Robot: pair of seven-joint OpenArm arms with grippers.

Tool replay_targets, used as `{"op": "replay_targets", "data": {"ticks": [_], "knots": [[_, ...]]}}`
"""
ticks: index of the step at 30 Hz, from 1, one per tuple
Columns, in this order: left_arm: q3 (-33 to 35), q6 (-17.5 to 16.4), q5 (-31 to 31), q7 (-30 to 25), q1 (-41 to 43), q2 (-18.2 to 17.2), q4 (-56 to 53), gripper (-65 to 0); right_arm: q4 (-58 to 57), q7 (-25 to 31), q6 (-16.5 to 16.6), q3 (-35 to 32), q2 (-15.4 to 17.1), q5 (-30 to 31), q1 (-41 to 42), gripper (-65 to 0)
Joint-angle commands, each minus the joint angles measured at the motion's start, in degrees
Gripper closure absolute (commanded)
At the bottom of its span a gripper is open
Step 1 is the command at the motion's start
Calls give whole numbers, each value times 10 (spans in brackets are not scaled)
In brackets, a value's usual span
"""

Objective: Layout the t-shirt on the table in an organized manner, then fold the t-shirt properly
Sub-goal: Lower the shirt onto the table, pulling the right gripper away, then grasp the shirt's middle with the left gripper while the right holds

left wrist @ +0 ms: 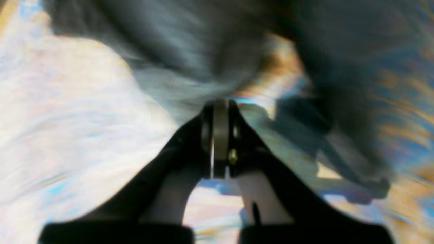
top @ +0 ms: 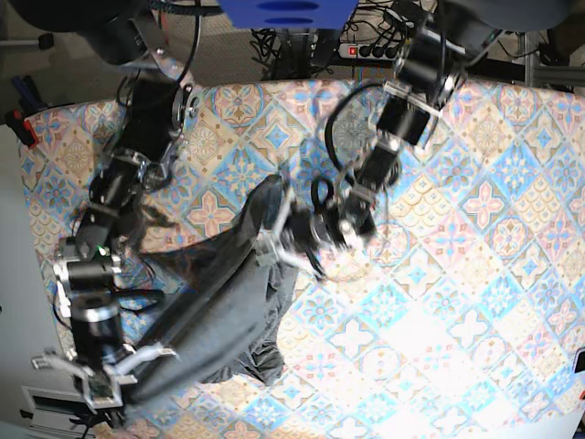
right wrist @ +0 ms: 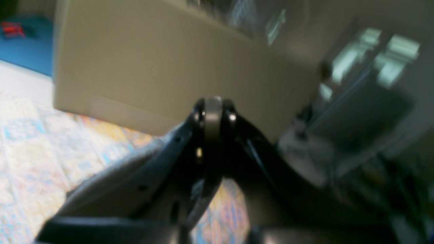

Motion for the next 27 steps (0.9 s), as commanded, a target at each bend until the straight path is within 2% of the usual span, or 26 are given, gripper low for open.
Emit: {"op": "replay_targets", "data": {"ticks": [1,6,11,14,17,24,27], "knots": [[1,8,-8,-14,-5,0,24,0,9,21,-5,23,1,6,2,0],[-2,8,-8,-14,39,-2,33,0,9,23,-5,161,-1,8,-79,0],[-3,8,-8,-14,46,-2,33,0,7,23,-5,303,1,10,-96,0],[-3,8,-8,-14,46,-2,33,0,-3,23,-5,366,1,10,-96,0],[-3,8,-8,-14,46,0,33,0,-10,20,-5,390,1,10,-97,0],[-3,8,-8,-14,46,0,33,0,-10,20,-5,387,0,10,-132,0],[-4,50,-8,-14,46,0,33,0,-10,20,-5,387,-2,10,-136,0]]}}
